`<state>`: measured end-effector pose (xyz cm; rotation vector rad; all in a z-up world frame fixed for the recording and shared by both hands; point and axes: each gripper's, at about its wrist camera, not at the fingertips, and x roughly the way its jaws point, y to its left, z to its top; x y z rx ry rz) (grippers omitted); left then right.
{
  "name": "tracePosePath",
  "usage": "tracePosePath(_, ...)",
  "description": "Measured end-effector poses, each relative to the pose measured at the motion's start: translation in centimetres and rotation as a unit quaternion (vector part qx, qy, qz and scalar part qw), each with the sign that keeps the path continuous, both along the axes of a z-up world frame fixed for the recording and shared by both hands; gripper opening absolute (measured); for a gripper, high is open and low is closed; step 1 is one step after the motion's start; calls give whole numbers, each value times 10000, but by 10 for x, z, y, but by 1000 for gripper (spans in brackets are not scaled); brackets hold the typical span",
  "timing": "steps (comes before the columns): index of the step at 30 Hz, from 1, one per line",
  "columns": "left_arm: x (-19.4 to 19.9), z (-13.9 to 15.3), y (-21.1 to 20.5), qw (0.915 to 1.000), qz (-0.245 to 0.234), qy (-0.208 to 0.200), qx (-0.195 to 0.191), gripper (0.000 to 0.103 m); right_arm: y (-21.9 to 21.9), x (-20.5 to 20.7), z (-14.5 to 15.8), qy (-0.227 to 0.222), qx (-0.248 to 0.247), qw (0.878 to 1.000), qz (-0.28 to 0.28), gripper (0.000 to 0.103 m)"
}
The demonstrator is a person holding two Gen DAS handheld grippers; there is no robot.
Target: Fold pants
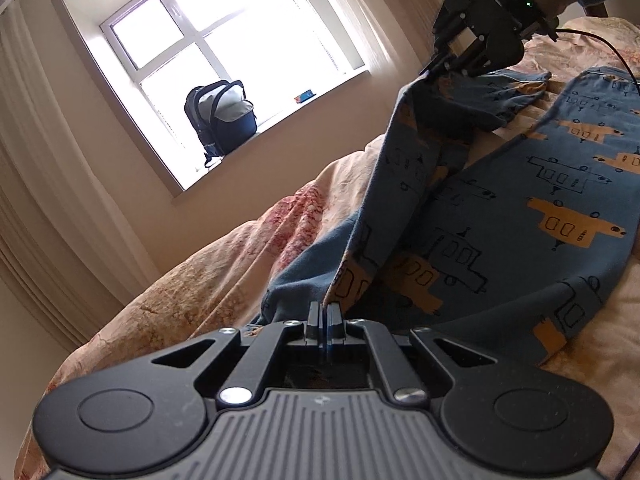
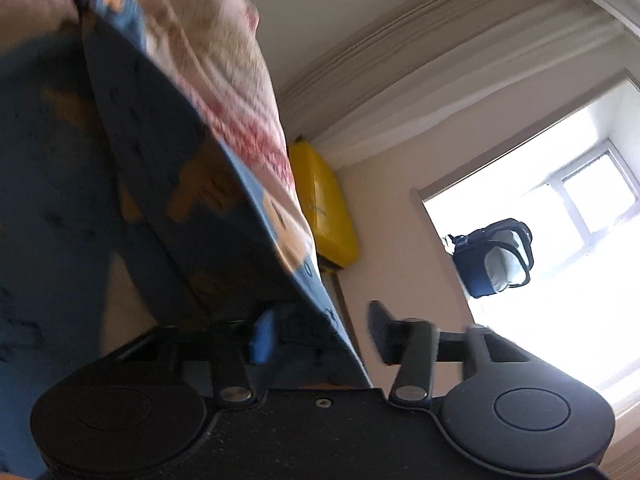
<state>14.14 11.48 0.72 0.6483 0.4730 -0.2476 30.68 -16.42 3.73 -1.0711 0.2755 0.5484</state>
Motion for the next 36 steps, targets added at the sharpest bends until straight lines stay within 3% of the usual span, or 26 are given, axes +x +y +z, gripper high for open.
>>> tracePosePath(4,0,3,2,9999,19,-114,28,1,-10,-16,6,-195,252,9995,-86,0)
tracePosePath(9,-12,-2,1,9994,-204,-8,277,1,-30,-90,24,-227,279,9993,116,0)
tracePosePath(14,-26,-10,1,9983,-363,288,362,1,-38,-181,28,406,96,9984,373,0)
tracePosePath(18,-34,-18,4,9975,-387,388,455,1,-33,-230,5,883,-97,9944,577,0)
tracePosePath(22,-36,-20,3,9977,-349,312,482,1,-28,-236,-23,1111,-171,9920,573,0)
tracePosePath(30,-41,-6,-2,9989,-328,-59,319,1,-32,-207,2,830,101,9963,213,0)
tracePosePath(36,-44,-29,-3,9967,-466,365,552,1,-33,-224,-2,1084,152,9937,227,0)
